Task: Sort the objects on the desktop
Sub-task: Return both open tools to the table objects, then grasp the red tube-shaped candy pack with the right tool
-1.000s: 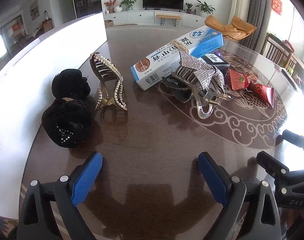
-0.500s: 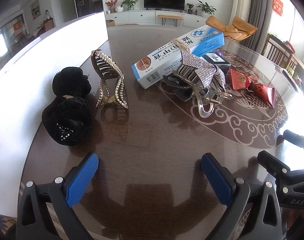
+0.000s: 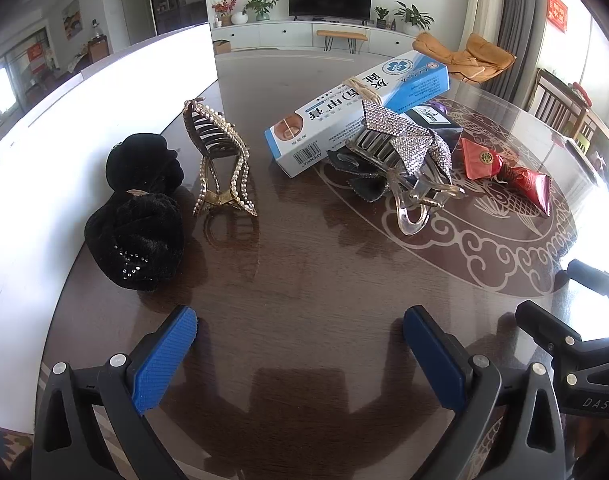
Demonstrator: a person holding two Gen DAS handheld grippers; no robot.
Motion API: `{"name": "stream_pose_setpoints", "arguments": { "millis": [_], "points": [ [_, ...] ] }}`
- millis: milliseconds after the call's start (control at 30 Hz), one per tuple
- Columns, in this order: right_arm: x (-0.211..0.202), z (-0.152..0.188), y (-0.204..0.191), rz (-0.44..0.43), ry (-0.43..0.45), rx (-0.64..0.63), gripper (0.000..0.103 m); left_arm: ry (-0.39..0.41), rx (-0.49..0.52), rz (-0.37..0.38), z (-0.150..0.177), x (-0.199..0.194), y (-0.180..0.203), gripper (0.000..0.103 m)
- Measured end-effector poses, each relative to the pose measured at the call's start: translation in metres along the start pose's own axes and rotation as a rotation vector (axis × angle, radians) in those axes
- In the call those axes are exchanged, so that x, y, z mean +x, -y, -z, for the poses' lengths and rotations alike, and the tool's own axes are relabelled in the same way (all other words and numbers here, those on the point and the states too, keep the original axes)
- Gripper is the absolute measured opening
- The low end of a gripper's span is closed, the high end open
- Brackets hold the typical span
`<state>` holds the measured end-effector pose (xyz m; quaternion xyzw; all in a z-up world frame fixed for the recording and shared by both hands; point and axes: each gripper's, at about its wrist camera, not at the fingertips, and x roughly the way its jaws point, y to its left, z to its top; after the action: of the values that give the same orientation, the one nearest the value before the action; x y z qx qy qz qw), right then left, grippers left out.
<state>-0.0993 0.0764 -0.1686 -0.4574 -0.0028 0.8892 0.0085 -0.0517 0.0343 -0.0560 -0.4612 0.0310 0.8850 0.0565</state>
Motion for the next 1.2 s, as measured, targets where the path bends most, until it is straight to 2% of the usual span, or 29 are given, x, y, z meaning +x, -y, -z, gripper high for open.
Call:
{"name": "stream_pose_setpoints", "arguments": {
  "millis": [400,500,533,633,700,733,800,833,900,1100,1200],
  "points": [
    [0.0,0.0,0.0,-0.001,0.0,0.0,0.103,0.0,0.005,0.005,0.005,-0.002,-0.002,0.103],
    [0.005,-0.01,0.0,-0.064,-0.041,-0.098,0.103,0.0,0.005,0.005,0.005,-0.002,-0.002,0.103],
    [0.007,-0.018,0.003,-0.057,-0.05,-0.131,0.103,0.0,0.005,0.005,0.005,-0.002,-0.002,0.103],
    [-0.008,-0.051,0.015,-0.005,0.081,-0.216,0.103,0.0,0.005,0.006,0.005,-0.002,-0.002,0.103],
    [-0.011,-0.077,0.02,-0.027,0.151,-0.303,0.103,0.0,0.005,0.004,0.005,-0.001,-0.002,0.103],
    [-0.006,-0.089,0.021,-0.065,0.139,-0.356,0.103,0.0,0.005,0.004,0.004,-0.001,-0.001,0.103],
    [0.016,-0.106,0.023,-0.148,0.031,-0.438,0.103,0.0,0.004,0.004,0.004,-0.001,-0.002,0.103],
    [0.029,-0.111,0.024,-0.168,-0.026,-0.461,0.103,0.0,0.004,0.004,0.004,-0.001,-0.002,0.103],
    [0.047,-0.115,0.026,-0.178,-0.083,-0.486,0.103,0.001,0.005,0.004,0.004,-0.001,-0.001,0.103],
    [0.076,-0.112,0.026,-0.232,-0.179,-0.412,0.103,0.001,0.004,0.004,0.004,-0.001,-0.001,0.103],
    [0.071,-0.108,0.026,-0.229,-0.157,-0.374,0.103,0.001,0.004,0.004,0.004,-0.001,-0.002,0.103]
  ]
}}
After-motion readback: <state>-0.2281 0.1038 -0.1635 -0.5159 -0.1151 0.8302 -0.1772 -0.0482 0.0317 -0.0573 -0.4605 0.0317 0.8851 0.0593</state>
